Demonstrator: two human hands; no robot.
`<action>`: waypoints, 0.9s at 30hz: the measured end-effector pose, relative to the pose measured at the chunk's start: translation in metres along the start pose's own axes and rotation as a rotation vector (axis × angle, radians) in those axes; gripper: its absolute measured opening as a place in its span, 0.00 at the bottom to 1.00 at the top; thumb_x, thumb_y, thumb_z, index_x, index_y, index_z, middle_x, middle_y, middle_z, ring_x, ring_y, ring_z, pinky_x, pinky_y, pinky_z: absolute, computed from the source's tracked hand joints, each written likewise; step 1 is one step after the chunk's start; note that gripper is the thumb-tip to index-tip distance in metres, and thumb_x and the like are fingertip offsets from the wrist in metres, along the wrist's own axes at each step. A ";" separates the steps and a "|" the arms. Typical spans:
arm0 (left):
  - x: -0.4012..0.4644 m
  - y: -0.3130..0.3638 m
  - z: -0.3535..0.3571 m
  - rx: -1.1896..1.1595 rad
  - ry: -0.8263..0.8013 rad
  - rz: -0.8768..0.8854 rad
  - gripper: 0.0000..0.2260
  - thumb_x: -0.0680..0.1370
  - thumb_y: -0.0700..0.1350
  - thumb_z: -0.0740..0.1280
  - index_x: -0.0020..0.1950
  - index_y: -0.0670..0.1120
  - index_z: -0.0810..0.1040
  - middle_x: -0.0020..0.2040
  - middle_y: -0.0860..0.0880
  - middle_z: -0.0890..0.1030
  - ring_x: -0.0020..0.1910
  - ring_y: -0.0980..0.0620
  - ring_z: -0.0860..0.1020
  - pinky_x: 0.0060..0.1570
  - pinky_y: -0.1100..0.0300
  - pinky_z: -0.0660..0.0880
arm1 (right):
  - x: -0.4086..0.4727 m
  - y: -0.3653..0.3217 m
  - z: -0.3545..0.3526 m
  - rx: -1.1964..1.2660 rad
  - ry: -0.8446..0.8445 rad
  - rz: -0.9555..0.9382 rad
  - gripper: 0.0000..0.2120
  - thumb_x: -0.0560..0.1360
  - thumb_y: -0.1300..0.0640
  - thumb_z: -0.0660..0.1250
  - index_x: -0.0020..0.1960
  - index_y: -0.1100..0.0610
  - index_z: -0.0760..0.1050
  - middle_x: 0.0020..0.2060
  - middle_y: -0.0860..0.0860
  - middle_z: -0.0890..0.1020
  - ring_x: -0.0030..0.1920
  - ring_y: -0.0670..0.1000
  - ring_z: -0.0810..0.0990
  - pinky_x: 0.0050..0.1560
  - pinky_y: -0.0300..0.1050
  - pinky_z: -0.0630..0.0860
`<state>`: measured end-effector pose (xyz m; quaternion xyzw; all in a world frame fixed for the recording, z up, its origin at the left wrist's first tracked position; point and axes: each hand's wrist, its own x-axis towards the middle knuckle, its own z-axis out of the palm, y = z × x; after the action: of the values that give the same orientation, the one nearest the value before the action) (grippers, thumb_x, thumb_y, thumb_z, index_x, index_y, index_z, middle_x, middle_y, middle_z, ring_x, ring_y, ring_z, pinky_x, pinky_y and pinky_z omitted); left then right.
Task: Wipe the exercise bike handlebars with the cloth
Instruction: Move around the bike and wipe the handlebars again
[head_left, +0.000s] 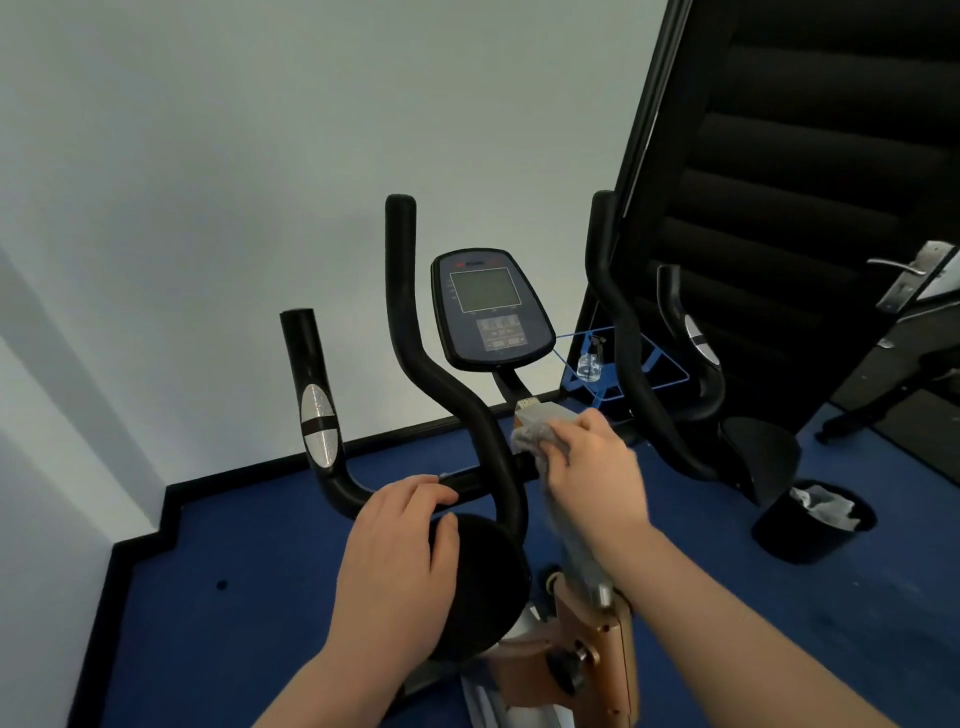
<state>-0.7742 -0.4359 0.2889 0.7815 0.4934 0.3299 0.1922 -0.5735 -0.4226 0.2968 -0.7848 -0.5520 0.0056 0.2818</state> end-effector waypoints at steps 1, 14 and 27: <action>0.000 0.000 0.001 0.000 0.004 -0.003 0.10 0.78 0.48 0.60 0.57 0.55 0.76 0.57 0.63 0.71 0.57 0.68 0.64 0.59 0.70 0.57 | 0.000 -0.009 0.005 -0.007 0.013 0.020 0.10 0.79 0.55 0.60 0.53 0.57 0.78 0.51 0.53 0.74 0.41 0.55 0.78 0.42 0.51 0.78; -0.004 0.002 0.002 -0.149 0.127 -0.075 0.12 0.77 0.44 0.62 0.59 0.54 0.74 0.61 0.62 0.70 0.64 0.63 0.65 0.66 0.63 0.61 | 0.031 -0.029 -0.039 0.424 0.010 -0.368 0.13 0.76 0.53 0.65 0.60 0.48 0.75 0.49 0.45 0.81 0.50 0.43 0.78 0.52 0.37 0.74; 0.009 -0.049 -0.042 -0.366 0.249 -0.264 0.20 0.81 0.48 0.57 0.73 0.56 0.62 0.74 0.61 0.62 0.72 0.67 0.58 0.73 0.59 0.55 | 0.021 -0.054 -0.003 -0.068 -0.472 -0.872 0.13 0.71 0.48 0.71 0.56 0.46 0.81 0.52 0.42 0.84 0.61 0.42 0.77 0.67 0.47 0.64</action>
<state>-0.8325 -0.4074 0.2914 0.6158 0.5432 0.4795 0.3094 -0.6110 -0.3929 0.3301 -0.4667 -0.8776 0.0468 0.0994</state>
